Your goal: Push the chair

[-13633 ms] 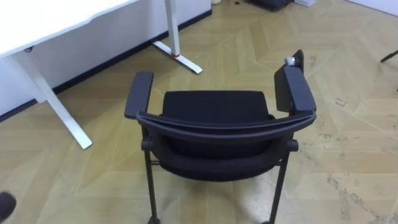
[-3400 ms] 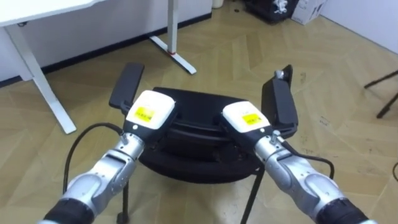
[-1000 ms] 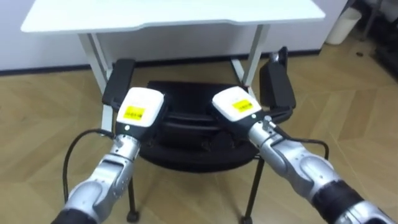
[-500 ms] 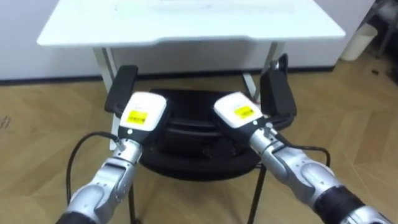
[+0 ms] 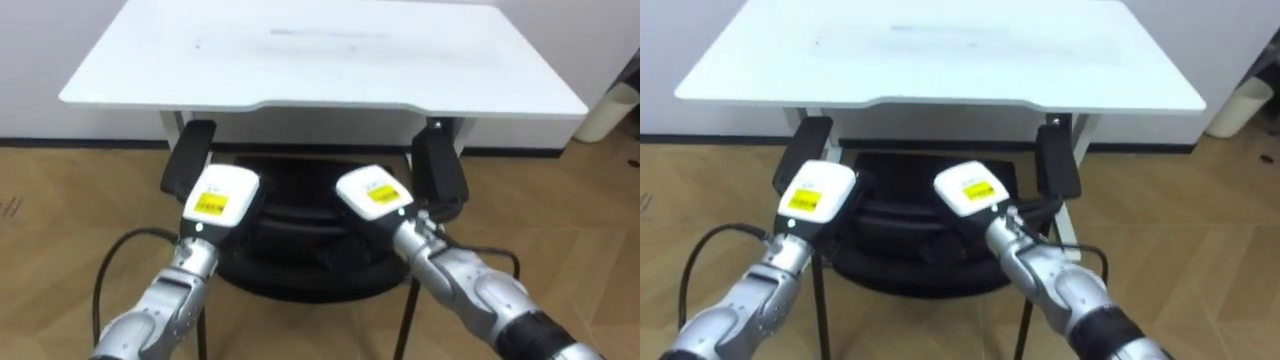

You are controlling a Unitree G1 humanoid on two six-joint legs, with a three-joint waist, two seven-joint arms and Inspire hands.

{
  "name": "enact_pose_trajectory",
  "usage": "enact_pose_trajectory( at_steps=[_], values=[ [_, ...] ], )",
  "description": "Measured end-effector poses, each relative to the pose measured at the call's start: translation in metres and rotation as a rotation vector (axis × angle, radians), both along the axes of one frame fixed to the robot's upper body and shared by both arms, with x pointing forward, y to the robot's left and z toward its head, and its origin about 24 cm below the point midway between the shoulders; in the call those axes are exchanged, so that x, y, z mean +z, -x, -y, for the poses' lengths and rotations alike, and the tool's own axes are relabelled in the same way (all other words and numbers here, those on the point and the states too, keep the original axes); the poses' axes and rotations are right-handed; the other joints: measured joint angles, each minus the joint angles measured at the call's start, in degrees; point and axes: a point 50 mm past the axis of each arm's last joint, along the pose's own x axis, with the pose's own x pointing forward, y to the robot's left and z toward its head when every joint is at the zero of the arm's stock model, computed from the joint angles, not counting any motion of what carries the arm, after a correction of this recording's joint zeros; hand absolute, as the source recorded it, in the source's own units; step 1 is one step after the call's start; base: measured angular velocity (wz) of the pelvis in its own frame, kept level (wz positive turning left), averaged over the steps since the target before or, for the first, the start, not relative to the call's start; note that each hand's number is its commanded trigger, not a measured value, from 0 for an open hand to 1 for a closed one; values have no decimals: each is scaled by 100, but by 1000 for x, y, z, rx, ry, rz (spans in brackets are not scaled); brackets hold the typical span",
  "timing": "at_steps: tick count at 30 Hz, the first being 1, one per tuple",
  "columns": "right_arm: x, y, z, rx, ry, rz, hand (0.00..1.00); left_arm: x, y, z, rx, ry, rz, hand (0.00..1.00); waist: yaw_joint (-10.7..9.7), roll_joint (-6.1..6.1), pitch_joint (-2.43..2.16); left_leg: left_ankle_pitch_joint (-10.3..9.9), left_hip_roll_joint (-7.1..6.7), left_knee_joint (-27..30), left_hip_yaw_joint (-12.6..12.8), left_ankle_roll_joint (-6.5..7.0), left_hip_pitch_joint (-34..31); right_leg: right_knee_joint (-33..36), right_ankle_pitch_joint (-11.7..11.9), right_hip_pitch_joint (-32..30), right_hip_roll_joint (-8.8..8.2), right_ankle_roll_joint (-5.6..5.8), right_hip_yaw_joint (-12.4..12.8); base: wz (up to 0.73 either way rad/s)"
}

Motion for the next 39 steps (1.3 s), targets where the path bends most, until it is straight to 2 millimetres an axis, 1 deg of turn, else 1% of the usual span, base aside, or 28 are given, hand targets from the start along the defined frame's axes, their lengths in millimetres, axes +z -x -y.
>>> enact_pose_trajectory(
  at_steps=[1, 2, 3, 4, 5, 6, 7, 8, 9, 10, 11, 14, 16, 17, 18, 19, 20, 21, 22, 26, 27, 28, 29, 30, 31, 32, 34, 39],
  values=[
    [1, -1, 0, -1, 1, 0, 100, 1, 0, 0, -1, 1, 4, 100, 20, 41, 11, -63, 167, 11, 109, -92, 113, 136, -173, 55, 128, -70, -10, 19],
    [2, -1, -1, -1, 1, 0, 100, 1, -1, -1, -2, 0, 7, 100, 28, 41, 16, -94, 251, 52, 219, -146, 146, 215, -276, 74, 180, -95, -17, 20],
    [3, -2, 0, -5, -3, 1, 100, 3, -3, -1, -6, 0, 13, 100, 31, 57, 12, -150, 348, 385, 380, -223, 102, 396, -477, 95, 223, -147, 5, 26],
    [4, -3, -2, -13, -6, 1, 100, 5, -5, -1, -10, -8, 18, 100, 38, -20, 54, -143, 415, 1024, 626, -232, -75, 541, -647, 147, 255, -196, 61, 23],
    [4, -3, -2, -14, -7, -2, 100, 5, -5, -1, -11, -10, 17, 100, 57, -40, 65, -114, 454, 1412, 693, -248, -199, 609, -725, 185, 268, -217, 62, 5],
    [3, -2, -3, -11, -4, -5, 100, 5, -4, -2, -12, -10, 16, 100, 108, -36, 80, 5, 578, 2247, 741, -328, -461, 695, -829, 309, 341, -271, 64, -5],
    [1, -1, -2, -8, -5, -12, 100, 3, -2, -2, -10, -9, 8, 100, 109, -10, 118, 261, 721, 2983, 757, -350, -730, 743, -939, 484, 420, -363, 36, 0],
    [0, 0, -2, -8, -6, -16, 100, 2, -1, -2, -10, -8, 4, 100, 105, -1, 133, 426, 782, 3265, 772, -353, -827, 747, -998, 581, 443, -387, 20, 9],
    [-3, 3, -1, -8, -8, -25, 100, -1, 1, -2, -13, -7, -5, 100, 94, -16, 138, 763, 828, 3629, 794, -320, -942, 752, -1112, 735, 455, -412, 18, 13],
    [-3, 4, 0, -6, -9, -26, 100, -2, 3, -1, -13, -3, -8, 100, 71, -26, 138, 950, 857, 3809, 799, -298, -1018, 720, -1188, 856, 453, -430, 12, 14],
    [-4, 5, 0, -5, -10, -24, 100, -2, 3, -1, -14, -2, -8, 100, 60, -32, 139, 921, 886, 3837, 799, -297, -1081, 709, -1220, 879, 441, -435, 4, 11],
    [-4, 5, 4, -9, -15, -6, 100, -2, 3, 2, -14, 9, 2, 100, -3, -66, 161, 617, 818, 3369, 812, -250, -1499, 604, -1282, 1027, 356, -440, -54, 2],
    [-5, 9, 5, -1, -24, -6, 100, -3, 4, 2, -16, 9, 3, 100, -103, -142, 202, 595, 639, 2217, 793, -296, -1775, 429, -1343, 1205, 239, -362, -93, 16],
    [-6, 10, 6, -2, -25, -4, 100, -3, 4, 3, -18, 10, 3, 100, -129, -162, 190, 610, 584, 1883, 797, -315, -1844, 398, -1359, 1219, 219, -338, -84, 11],
    [-6, 12, 8, -2, -26, 3, 100, -2, 5, 4, -26, 10, 7, 100, -141, -191, 177, 732, 496, 1097, 824, -332, -1908, 377, -1402, 1202, 169, -303, -73, -23],
    [-7, 16, 9, -6, -33, 8, 100, -1, 7, 5, -31, 9, 9, 100, -117, -178, 138, 1113, 428, 388, 792, -300, -1884, 383, -1438, 1206, 133, -266, 16, -40],
    [-8, 18, 9, -7, -37, 7, 100, -2, 8, 5, -33, 8, 7, 100, -80, -210, 101, 1329, 368, 147, 771, -280, -1839, 387, -1456, 1204, 108, -230, 116, -57],
    [-10, 20, 9, -8, -39, 6, 100, -3, 10, 4, -35, 5, 4, 100, -45, -216, 46, 1702, 236, -259, 734, -273, -1639, 377, -1474, 1217, 66, -150, 263, -47],
    [-10, 20, 8, -7, -41, 9, 100, -2, 10, 4, -33, 3, 6, 100, -44, -279, 47, 1823, 102, -544, 771, -212, -1446, 343, -1464, 1230, -2, -69, 374, -34],
    [-6, 19, 7, -4, -32, 31, 100, 2, 8, 3, -32, 4, 13, 100, -102, -288, 36, 1965, -60, -698, 808, -73, -1250, 75, -1392, 1369, -104, 60, 510, -30],
    [-6, 20, 8, -5, -37, 34, 88, 3, 8, 3, -34, 4, 12, 100, -199, -304, 34, 1931, -122, -700, 826, -22, -1234, 23, -1408, 1415, -173, 107, 485, 7],
    [-6, 23, 8, -5, -43, 32, 48, 2, 11, 3, -35, 6, 4, 100, -219, -300, 35, 1896, -183, -699, 849, 36, -1186, 8, -1435, 1459, -236, 160, 516, 0],
    [-6, 25, 8, -3, -44, 34, 1, 1, 14, 3, -38, 9, 2, 100, -218, -297, 35, 1873, -207, -696, 878, 62, -1160, 16, -1450, 1481, -266, 185, 533, -16],
    [-7, 27, 10, 2, -42, 31, 0, 0, 17, 4, -38, 15, -2, 69, -208, -293, 40, 1811, -250, -687, 967, 106, -1102, 90, -1495, 1478, -327, 236, 615, -23],
    [-7, 28, 12, 1, -40, 29, 0, -2, 19, 5, -36, 21, -8, 6, -136, -263, 65, 1761, -307, -677, 991, 166, -1049, 201, -1559, 1463, -396, 286, 680, -26],
    [-8, 28, 14, -3, -41, 27, 0, -2, 19, 5, -36, 20, -11, 0, -132, -255, 80, 1741, -315, -676, 1036, 196, -1020, 258, -1586, 1457, -422, 310, 716, -34],
    [-8, 27, 18, -38, -65, 15, 0, -3, 19, 7, -37, 28, -19, 0, -86, -239, 96, 1713, -334, -646, 1187, 240, -983, 412, -1666, 1364, -483, 393, 867, -31],
    [-9, 24, 23, -110, -130, -17, 0, -2, 18, 10, -16, 91, -31, 0, 20, -182, 111, 1671, -281, -515, 1389, 274, -994, 337, -1596, 1357, -419, 521, 1049, -21]
  ],
)
